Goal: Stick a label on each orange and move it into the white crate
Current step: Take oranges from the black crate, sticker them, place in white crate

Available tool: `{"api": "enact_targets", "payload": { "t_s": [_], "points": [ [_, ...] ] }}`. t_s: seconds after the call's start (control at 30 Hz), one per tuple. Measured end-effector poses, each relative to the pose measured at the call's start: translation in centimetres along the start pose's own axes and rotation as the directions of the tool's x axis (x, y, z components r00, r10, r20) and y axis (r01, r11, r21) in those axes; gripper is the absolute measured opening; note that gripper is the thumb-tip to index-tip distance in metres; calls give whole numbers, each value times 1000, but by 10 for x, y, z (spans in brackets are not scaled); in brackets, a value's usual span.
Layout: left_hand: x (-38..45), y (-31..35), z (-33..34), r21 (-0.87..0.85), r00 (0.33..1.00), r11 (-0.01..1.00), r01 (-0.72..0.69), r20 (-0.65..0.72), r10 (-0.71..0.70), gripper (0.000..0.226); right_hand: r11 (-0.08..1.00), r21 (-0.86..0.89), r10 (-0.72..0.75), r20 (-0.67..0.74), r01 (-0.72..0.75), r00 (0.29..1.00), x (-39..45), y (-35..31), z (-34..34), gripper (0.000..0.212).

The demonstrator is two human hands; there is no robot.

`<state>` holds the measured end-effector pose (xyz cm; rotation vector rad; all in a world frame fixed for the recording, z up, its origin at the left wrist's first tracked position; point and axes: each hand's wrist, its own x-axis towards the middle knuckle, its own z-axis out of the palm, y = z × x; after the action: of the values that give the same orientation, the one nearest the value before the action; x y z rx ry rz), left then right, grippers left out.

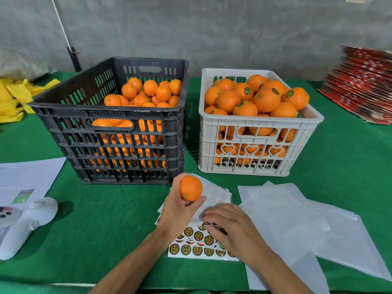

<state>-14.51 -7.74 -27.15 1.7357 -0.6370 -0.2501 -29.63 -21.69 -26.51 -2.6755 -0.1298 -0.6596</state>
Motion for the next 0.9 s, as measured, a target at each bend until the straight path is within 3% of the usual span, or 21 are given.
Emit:
{"api": "enact_targets", "payload": {
  "t_s": [0.2,0.33,0.4,0.47,0.53,0.6,0.73,0.9],
  "points": [
    [1,1,0,35,1000,999,15,20,-16,73,966,-146,-221,-29,215,975,2,-5,-5,18],
    [1,0,0,59,999,998,30,37,-33,72,971,-86,-232,-109,224,967,0,-12,-5,10],
    [3,-5,1,54,998,997,48,48,-51,73,986,32,-154,-214,165,965,1,-14,-1,10],
    [6,-7,1,47,996,998,44,80,-48,76,973,224,25,-311,48,950,11,-18,-2,14],
    [6,-9,1,49,993,998,41,111,-47,79,876,451,319,-278,-170,906,26,-22,-6,18],
    [4,-6,1,34,992,998,46,118,-50,79,729,609,506,-174,-311,845,40,-23,-6,21],
    [7,0,-2,-29,993,998,47,107,-44,77,648,651,600,-115,-395,792,61,-20,0,20],
    [12,6,-8,-62,991,995,76,112,-69,76,692,564,609,-120,-451,784,74,-17,2,20]
  ]
}}
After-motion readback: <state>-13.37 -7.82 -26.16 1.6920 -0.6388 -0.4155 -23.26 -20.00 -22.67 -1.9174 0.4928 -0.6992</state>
